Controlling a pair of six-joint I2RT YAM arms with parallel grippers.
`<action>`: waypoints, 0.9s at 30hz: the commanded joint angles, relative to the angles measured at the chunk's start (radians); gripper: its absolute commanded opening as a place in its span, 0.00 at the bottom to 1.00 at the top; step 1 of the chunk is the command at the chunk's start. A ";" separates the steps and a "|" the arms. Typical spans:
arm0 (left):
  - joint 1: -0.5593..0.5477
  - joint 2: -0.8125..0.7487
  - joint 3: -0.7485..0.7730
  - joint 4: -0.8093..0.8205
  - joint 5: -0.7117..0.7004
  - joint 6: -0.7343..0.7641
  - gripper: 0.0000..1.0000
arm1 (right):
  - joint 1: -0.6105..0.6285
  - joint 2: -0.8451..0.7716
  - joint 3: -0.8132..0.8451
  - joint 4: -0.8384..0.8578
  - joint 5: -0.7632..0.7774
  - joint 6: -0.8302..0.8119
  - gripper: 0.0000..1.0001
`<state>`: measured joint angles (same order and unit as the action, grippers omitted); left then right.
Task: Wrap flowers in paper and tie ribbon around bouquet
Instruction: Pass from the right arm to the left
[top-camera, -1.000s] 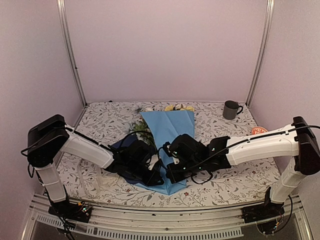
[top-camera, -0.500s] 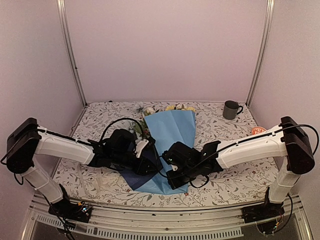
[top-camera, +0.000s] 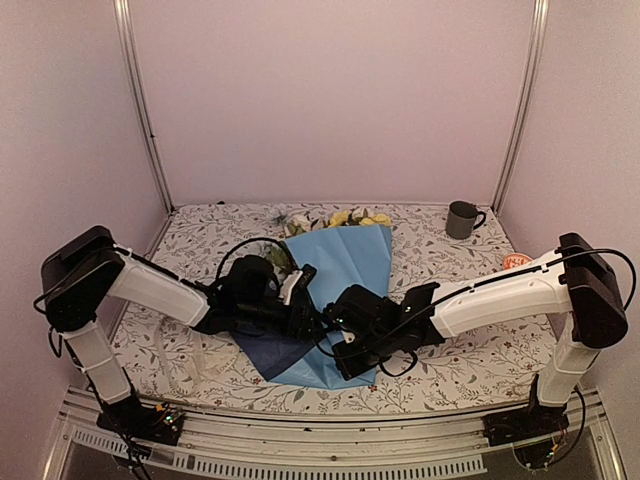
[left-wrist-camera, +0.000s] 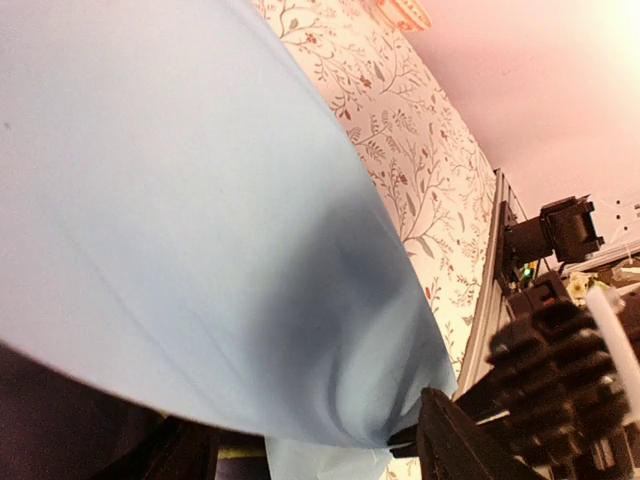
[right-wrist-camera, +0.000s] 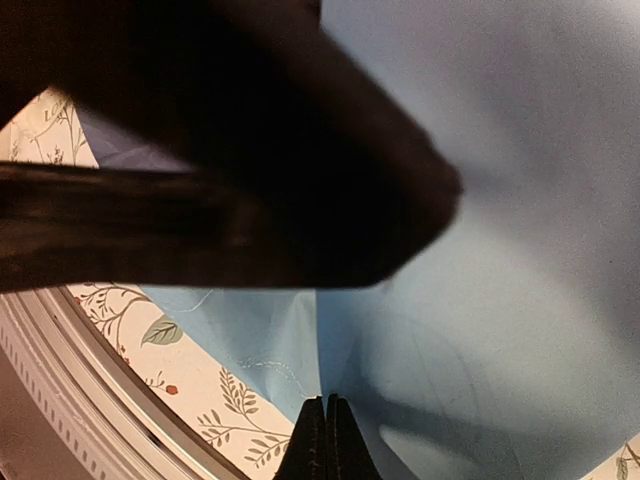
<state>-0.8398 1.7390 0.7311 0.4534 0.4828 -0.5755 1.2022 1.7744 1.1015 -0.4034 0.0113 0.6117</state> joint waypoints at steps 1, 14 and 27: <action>0.011 0.054 0.071 0.028 0.000 -0.024 0.65 | 0.000 0.007 0.023 0.003 -0.020 -0.023 0.00; 0.056 0.034 0.035 -0.002 0.010 0.013 0.00 | 0.000 0.001 0.012 0.010 -0.071 -0.083 0.03; 0.089 0.121 -0.082 0.084 0.016 -0.013 0.00 | -0.074 -0.228 -0.159 0.151 -0.383 -0.081 0.66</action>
<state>-0.7670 1.8320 0.6704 0.4957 0.4900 -0.5808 1.1816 1.6814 1.0237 -0.3611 -0.1978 0.4984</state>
